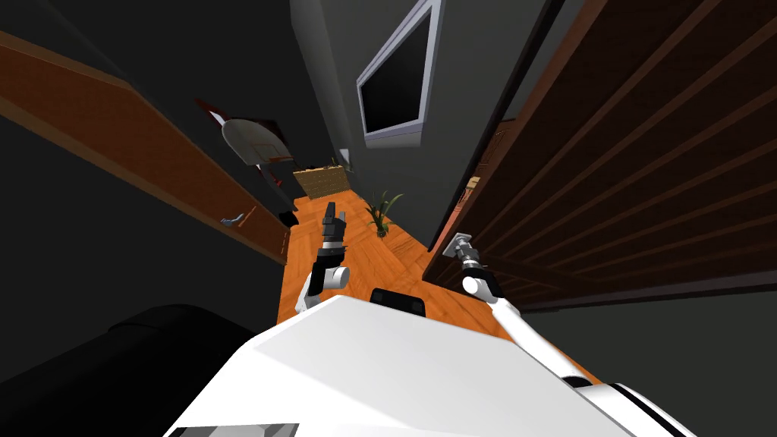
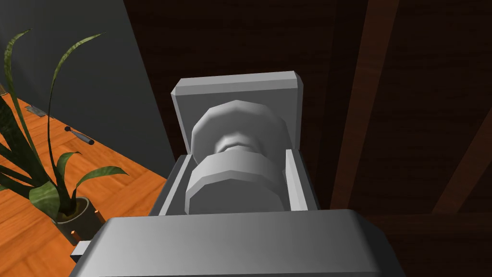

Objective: Pull the door open

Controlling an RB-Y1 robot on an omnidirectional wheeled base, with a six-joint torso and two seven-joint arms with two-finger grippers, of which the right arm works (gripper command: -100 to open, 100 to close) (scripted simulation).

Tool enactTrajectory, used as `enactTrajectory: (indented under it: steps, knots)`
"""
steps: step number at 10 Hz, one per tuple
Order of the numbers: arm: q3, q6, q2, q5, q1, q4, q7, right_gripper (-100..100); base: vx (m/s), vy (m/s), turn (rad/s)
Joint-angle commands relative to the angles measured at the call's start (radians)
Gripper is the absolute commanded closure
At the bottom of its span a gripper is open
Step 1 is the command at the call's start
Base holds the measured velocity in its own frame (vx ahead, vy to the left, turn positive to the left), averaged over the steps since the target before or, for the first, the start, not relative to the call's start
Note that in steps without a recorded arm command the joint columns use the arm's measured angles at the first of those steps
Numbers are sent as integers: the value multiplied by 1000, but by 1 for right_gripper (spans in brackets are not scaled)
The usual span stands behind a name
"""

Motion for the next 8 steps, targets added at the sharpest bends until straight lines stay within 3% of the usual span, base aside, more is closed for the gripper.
enactTrajectory:
  steps: [1,5,6,8]
  knots:
    - [21,-5,-14,6,5,-14,-21,100,-198,-80,110]
    - [57,-14,-43,17,16,-37,-56,100,-190,-77,90]
    - [52,-10,-39,15,14,-31,-51,100,-77,-32,33]
    - [79,-21,-61,23,22,-43,-76,100,-149,-61,105]
